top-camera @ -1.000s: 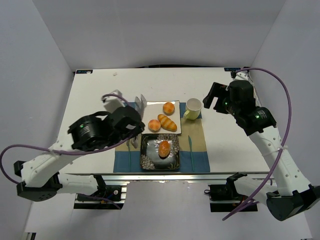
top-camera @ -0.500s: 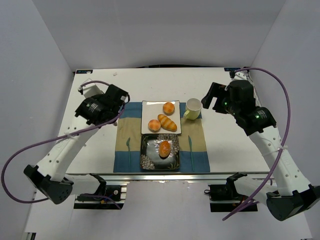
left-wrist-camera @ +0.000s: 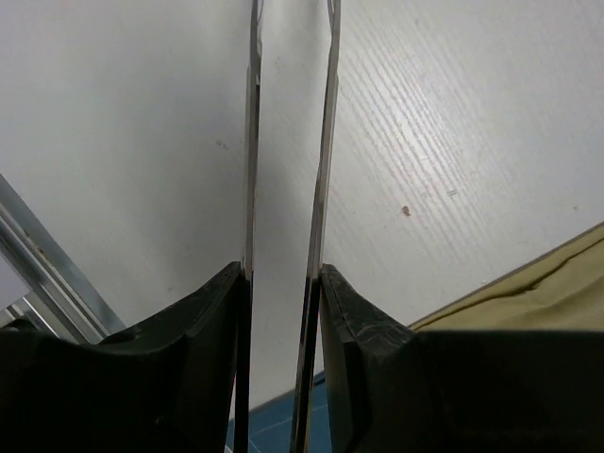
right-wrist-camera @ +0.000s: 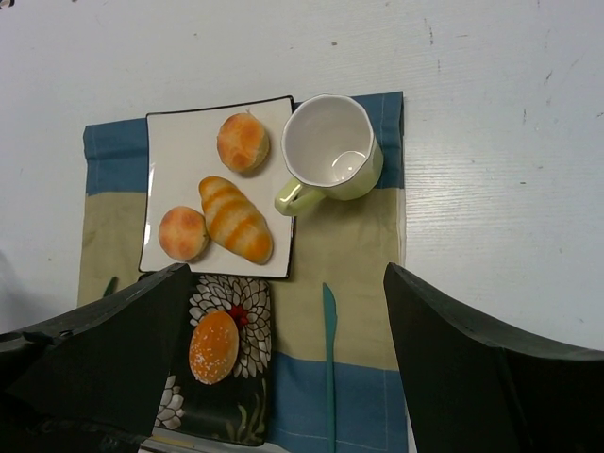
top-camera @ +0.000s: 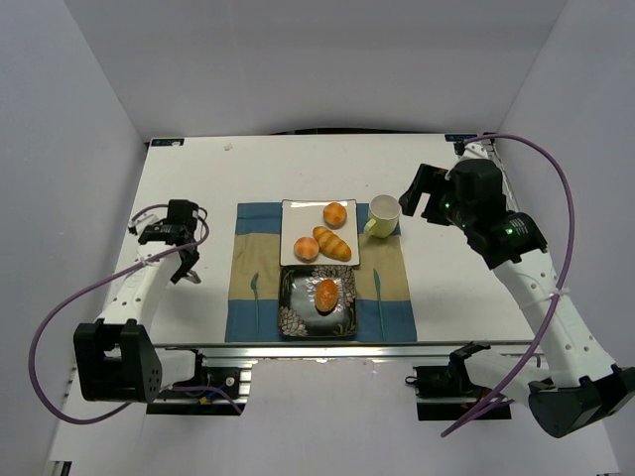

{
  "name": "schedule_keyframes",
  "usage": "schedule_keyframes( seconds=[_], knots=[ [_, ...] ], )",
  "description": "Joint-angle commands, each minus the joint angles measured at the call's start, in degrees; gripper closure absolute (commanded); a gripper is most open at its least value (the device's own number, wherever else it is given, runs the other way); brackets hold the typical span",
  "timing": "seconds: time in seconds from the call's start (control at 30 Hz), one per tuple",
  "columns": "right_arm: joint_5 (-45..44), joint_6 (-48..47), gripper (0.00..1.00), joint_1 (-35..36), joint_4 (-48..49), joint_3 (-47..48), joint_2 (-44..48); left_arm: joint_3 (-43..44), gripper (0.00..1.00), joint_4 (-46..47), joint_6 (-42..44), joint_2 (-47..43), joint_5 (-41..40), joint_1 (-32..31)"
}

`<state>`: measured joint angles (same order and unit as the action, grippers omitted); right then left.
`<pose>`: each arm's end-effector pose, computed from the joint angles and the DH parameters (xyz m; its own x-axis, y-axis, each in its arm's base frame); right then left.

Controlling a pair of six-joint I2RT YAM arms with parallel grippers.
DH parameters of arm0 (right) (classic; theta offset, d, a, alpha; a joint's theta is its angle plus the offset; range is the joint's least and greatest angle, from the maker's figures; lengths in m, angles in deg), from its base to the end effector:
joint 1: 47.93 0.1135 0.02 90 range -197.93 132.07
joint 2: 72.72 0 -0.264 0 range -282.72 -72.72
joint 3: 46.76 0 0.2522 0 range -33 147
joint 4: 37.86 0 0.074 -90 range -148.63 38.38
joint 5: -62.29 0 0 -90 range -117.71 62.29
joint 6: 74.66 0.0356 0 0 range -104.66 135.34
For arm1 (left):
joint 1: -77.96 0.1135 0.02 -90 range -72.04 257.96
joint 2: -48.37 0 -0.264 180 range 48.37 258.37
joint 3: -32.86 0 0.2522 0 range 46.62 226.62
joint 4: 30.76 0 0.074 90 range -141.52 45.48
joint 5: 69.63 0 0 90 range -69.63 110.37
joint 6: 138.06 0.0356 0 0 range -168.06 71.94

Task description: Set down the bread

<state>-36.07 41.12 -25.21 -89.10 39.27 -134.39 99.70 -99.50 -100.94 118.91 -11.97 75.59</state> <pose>0.2067 0.0809 0.4005 -0.4897 0.2614 -0.8318 -0.0550 0.9428 0.3287 0.2157 0.0101 0.2469 -0.4741 -0.6546 -0.5887 -0.8358 0.5449 0.0672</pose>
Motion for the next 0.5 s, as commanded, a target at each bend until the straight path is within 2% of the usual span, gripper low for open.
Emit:
schedule_keyframes(
  seconds=[0.0,0.3,0.43,0.47],
  knots=[
    [0.3,-0.9,0.11,-0.3,2.4,0.5,-0.2,-3.2,0.54,6.3,2.5,0.5,1.9,0.4],
    [-0.1,-1.3,0.11,-0.3,2.0,-0.4,0.1,-13.9,0.5,13.8,3.0,3.6,3.2,2.3],
    [-0.1,-1.3,0.11,-0.4,1.8,-0.6,0.1,-16.2,0.44,16.2,3.4,6.1,3.1,2.3],
    [-0.2,-1.3,0.11,-0.4,1.6,-0.6,0.2,-16.6,0.4,17.2,3.5,6.4,3.4,2.3]
  ],
)
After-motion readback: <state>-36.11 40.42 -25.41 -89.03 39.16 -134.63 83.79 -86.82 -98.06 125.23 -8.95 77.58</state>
